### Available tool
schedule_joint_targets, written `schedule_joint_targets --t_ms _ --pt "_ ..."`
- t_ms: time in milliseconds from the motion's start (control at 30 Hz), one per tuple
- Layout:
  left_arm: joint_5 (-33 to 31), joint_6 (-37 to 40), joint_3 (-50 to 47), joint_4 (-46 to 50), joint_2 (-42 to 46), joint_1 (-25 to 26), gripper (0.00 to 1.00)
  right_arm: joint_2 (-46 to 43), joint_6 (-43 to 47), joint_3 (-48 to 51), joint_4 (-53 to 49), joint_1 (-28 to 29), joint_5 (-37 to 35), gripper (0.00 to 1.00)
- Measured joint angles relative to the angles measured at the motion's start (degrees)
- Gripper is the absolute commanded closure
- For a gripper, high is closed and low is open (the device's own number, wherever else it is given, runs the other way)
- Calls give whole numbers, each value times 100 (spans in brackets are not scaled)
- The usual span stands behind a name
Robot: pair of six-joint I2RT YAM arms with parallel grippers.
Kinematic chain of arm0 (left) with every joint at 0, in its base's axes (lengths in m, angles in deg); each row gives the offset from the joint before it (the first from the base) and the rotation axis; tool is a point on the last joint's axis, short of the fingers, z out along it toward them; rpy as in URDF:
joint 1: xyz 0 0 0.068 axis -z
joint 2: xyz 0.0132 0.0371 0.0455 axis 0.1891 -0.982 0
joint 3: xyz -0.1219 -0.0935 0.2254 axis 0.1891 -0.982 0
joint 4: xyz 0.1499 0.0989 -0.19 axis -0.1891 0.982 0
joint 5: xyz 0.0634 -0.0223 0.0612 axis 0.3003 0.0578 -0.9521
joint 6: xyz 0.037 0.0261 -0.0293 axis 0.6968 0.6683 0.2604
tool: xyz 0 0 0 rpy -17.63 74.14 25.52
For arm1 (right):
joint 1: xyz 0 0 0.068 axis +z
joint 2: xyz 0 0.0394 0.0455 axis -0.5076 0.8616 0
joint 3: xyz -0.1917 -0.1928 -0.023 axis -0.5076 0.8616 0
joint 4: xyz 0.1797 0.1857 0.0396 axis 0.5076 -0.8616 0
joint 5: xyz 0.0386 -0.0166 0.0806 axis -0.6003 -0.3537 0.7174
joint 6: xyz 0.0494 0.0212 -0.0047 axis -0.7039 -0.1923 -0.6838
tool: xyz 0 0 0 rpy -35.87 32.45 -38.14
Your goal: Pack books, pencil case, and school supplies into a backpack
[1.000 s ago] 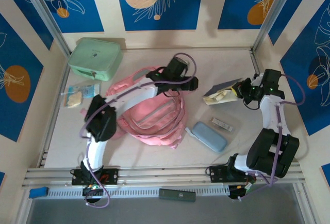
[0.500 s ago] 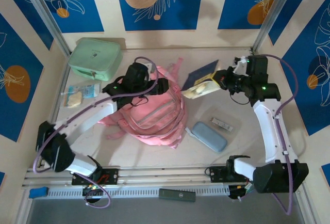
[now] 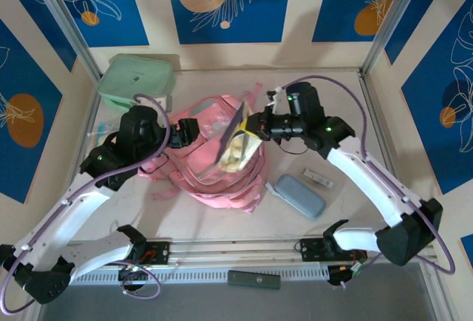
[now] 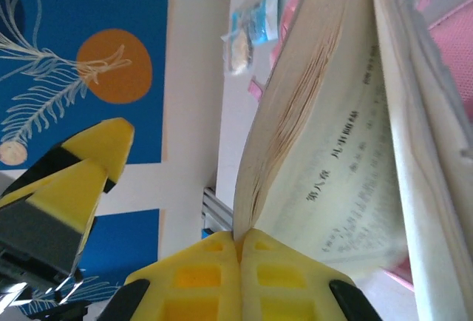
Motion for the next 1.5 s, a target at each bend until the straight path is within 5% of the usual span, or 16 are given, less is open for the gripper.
schedule_joint_targets --t_ms 300,567,833,1167,1500 --pt "96 -28 -398 195 -461 -9 21 501 203 1410 422 -1163 623 100" --pt "575 68 -407 -496 -1681 -15 19 675 1191 1475 -284 -2057 654 60" --pt "1134 116 -214 -1231 -3147 -50 35 673 1648 1478 -835 -2076 122 36" --pt "1469 35 -190 -1731 -3781 -63 63 1237 1311 1873 57 -1908 697 27" --pt "1495 -120 -328 -1937 -4138 -63 76 1513 391 2243 1556 -1696 1405 25"
